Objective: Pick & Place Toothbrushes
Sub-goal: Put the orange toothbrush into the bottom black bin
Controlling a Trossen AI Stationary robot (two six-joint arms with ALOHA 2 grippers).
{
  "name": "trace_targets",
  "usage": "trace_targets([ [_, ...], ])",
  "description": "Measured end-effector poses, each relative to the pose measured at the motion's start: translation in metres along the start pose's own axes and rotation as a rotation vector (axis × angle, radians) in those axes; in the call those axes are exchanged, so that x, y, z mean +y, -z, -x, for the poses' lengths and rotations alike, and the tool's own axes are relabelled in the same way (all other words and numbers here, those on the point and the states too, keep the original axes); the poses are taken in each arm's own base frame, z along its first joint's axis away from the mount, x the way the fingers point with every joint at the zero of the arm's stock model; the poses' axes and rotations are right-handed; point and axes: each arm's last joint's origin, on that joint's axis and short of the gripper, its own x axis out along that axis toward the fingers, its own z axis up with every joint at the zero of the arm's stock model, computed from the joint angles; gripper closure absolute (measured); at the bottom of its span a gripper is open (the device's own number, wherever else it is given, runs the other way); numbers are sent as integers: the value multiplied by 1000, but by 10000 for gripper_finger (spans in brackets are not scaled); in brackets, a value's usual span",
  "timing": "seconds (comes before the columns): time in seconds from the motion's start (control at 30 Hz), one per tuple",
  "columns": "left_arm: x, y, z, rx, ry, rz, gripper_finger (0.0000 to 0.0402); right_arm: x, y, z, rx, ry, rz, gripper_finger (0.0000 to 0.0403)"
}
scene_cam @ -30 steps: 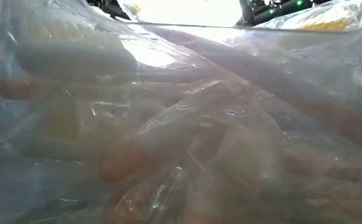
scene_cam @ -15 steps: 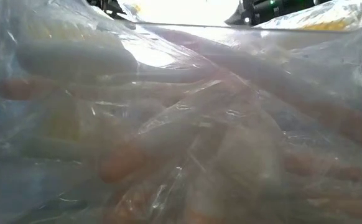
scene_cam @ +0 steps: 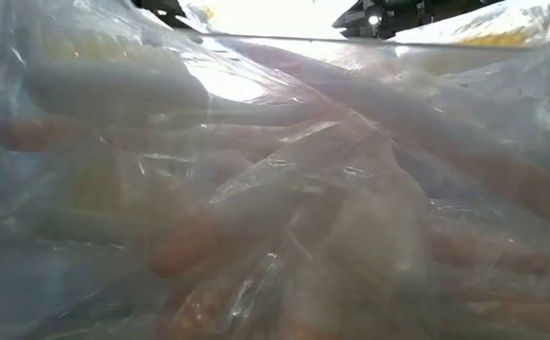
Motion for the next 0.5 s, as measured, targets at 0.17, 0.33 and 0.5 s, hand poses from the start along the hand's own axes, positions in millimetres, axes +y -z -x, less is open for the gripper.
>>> trace_targets([
  [0.17, -11, 2, -1, -2, -2, -23, 223, 0, 0, 0, -1, 2, -2, 298],
  [0.33, -17, 3, -2, 3, 13, -35, 223, 0, 0, 0, -1, 1, -9, 298],
  [0.5, -18, 9, -16, 61, 17, -36, 223, 0, 0, 0, -1, 2, -10, 298],
])
